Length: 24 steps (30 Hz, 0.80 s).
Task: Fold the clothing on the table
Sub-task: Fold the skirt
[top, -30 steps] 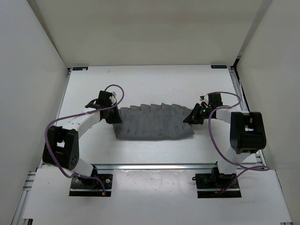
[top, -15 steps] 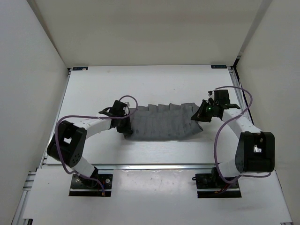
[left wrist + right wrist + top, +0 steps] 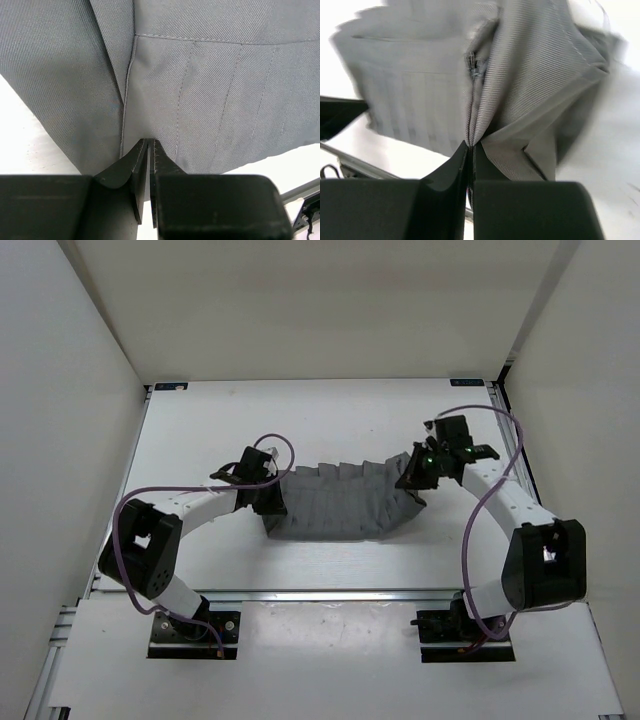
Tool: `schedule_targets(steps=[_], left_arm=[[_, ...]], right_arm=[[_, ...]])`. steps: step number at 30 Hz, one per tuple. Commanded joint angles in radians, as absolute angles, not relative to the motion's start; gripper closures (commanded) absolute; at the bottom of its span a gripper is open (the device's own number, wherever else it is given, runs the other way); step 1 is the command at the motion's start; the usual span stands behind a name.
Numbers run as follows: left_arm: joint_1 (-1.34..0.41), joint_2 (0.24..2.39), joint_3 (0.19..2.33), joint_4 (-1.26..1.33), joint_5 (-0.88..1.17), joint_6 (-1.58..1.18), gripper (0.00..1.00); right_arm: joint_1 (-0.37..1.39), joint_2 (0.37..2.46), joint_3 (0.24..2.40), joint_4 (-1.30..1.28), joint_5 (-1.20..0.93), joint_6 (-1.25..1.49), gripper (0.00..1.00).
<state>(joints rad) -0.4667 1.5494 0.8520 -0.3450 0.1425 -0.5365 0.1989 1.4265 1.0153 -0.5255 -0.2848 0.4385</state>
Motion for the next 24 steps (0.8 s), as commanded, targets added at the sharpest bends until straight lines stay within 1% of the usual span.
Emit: schedule_targets(steps=[1,6,12,17,20,24], left_arm=[[-0.468,1.522,0.865,-0.331,0.156,-0.546,0.84],[-0.471,1.532,0.850,-0.307,0.156,-0.560,0.83],[-0.449,1.528,0.830,-0.273,0.158,-0.581,0.84],[-0.417,1.523,0.825,-0.261,0.156,-0.586,0.84],[-0.410,1.520,0.822,-0.259,0.156,-0.588,0.84],[-0.394,1.494,0.822,-0.271,0.152,-0.591,0.84]], right_arm=[[0.328,1.456,1.179,-0.515,-0.266,0.462,1.00],[0.507,1.645,1.426,-0.568,-0.247,0.465,1.00],[0.667,1.867,1.669,-0.627,-0.281,0.459,1.00],[0.730,1.979,1.824,-0.658,-0.324,0.453,1.00],[0.733,2.012,1.876,-0.654,-0.374,0.471,1.00],[0.709,2.020,1.893,-0.681,-0.350,0.472,1.00]])
